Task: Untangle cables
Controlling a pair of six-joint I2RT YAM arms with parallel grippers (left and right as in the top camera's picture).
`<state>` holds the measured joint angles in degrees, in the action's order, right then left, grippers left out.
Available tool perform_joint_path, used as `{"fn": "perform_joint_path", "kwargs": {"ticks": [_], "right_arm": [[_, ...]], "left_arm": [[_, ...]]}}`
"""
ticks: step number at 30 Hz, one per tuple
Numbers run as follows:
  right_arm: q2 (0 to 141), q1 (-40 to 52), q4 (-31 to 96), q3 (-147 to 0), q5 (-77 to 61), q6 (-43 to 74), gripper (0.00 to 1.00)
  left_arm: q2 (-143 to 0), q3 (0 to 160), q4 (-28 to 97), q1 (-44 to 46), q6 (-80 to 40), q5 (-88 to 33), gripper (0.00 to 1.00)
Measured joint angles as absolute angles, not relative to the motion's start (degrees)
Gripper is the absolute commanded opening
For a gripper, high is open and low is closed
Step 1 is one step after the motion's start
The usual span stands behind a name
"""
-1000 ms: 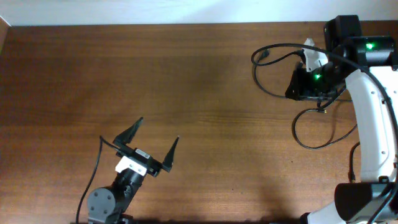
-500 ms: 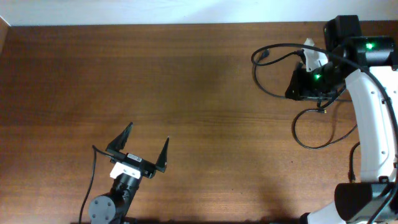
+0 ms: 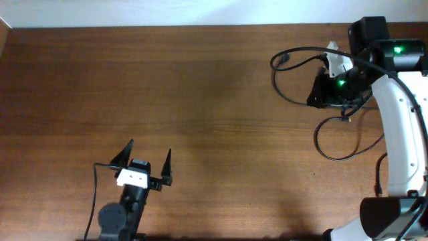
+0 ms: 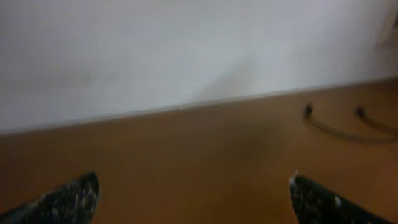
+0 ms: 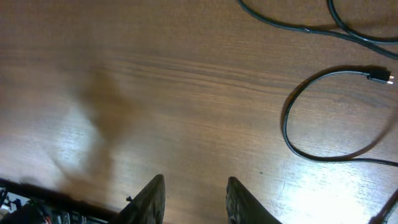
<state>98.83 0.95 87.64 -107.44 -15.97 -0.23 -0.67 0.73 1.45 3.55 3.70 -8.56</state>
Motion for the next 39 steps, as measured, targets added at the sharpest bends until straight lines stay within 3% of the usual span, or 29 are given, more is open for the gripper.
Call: {"fn": "perform_joint_path", "kwargs": {"ticks": [9,39], "right_arm": [[98.83,0.95,87.64,-107.44,-15.97,-0.25,0.32],[98.83,0.95,87.64,-107.44,-15.97,-0.23,0.32]], "left_arm": [[-0.84,0.62,4.32,1.17,3.64,-1.37,0.99],[-0.84,0.62,4.34,0.67,3.64,-0.97,0.99]]}}
